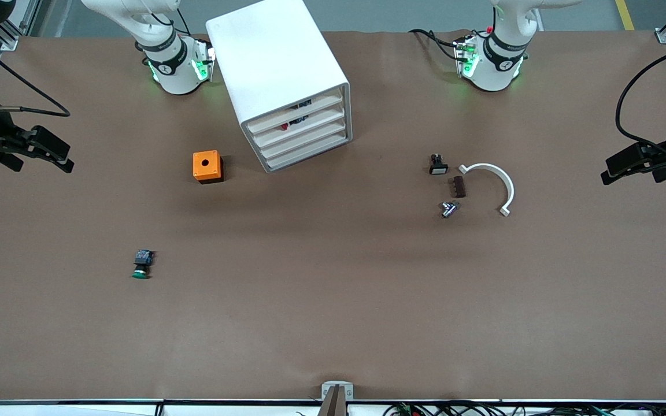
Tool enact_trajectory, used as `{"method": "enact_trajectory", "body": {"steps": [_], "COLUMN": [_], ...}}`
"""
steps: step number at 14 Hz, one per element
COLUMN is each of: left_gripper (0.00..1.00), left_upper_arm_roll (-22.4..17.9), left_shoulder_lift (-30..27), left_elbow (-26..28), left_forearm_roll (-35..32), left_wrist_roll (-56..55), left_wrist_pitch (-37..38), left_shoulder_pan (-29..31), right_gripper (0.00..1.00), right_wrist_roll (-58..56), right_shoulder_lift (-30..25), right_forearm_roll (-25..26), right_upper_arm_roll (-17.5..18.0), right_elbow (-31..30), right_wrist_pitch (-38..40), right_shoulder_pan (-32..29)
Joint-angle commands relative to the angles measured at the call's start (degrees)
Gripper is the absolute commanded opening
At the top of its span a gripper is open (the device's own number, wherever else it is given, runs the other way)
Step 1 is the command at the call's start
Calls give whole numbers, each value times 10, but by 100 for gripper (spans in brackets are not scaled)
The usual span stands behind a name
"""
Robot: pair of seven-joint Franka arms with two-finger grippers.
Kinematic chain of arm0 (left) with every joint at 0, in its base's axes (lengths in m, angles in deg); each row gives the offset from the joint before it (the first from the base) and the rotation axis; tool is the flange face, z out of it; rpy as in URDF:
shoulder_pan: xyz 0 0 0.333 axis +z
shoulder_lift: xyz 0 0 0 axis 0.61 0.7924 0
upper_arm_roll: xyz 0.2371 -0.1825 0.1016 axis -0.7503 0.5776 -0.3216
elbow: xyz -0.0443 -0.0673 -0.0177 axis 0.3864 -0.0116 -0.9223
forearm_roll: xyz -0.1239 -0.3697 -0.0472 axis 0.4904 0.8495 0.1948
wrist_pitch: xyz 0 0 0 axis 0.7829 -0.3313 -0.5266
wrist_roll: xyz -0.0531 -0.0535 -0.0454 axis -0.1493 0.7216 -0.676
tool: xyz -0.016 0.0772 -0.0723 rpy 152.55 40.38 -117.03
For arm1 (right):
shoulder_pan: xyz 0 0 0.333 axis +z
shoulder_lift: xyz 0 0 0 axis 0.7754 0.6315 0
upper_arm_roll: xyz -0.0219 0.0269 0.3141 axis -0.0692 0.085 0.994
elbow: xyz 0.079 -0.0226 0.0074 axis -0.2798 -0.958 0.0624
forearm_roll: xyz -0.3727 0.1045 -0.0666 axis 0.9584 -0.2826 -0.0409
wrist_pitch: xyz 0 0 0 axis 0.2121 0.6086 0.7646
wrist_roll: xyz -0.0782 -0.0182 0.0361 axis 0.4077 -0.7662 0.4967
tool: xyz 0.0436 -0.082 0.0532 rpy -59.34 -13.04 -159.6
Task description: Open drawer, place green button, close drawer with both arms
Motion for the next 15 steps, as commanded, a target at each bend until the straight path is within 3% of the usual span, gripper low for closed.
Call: {"method": "enact_trajectory", "body": {"steps": [1,6,9,15], "left_gripper": [100,100,100,100], "left_upper_arm_roll": [4,1,-1,4], "left_shoulder_lift": [-10,-1,29,163], "left_elbow": [3,3,5,4], "left_forearm_roll": [-7,-6,-6,-6], "left_wrist_roll": [-1,-2,-3,-93], "left_wrist_pitch": [5,5,0,-45], "left_shoulder_pan": [3,9,9,-3], "right_gripper": [100,100,100,100], "right_wrist_roll": [6,7,3,-43], "right_shoulder_lift": [-10,3,64,171], "right_forearm_roll": [-8,-19,-18,-13], "right_upper_arm_roll": [5,4,4,4], "right_elbow": [-4,12,14,9], "right_wrist_pitch": [-6,-10,-17,-88], "right_shoulder_pan": [-9,-9,-10,-23]}}
